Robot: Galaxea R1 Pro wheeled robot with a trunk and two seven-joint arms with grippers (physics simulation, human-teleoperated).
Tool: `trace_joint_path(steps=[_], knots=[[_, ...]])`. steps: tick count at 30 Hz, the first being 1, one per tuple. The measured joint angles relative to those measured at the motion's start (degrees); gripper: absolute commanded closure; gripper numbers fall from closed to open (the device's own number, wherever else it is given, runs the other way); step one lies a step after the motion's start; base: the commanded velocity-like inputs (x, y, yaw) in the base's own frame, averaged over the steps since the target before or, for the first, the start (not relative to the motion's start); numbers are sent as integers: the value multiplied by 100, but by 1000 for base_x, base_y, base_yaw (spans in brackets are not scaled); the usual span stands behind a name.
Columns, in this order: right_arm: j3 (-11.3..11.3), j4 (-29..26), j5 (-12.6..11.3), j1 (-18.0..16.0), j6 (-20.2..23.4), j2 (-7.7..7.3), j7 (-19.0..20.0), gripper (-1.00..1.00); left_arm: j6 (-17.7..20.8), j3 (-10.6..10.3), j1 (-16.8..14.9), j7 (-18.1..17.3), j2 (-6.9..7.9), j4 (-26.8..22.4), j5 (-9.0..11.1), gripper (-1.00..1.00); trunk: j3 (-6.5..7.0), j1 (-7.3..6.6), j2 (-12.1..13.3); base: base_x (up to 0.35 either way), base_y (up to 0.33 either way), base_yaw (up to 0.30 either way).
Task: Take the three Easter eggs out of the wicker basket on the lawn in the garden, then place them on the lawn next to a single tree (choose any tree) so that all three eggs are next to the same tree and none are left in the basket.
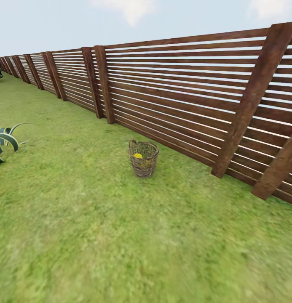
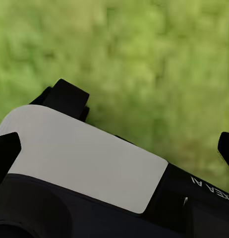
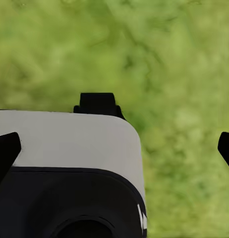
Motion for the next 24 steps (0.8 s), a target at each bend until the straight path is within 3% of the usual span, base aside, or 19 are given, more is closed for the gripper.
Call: trace_joint_path(steps=[24], knots=[[-4, -7, 0, 0, -4, 5, -6, -100, 0, 0, -1, 0, -2, 0, 0, -100, -39, 0, 0, 293, 155, 0]])
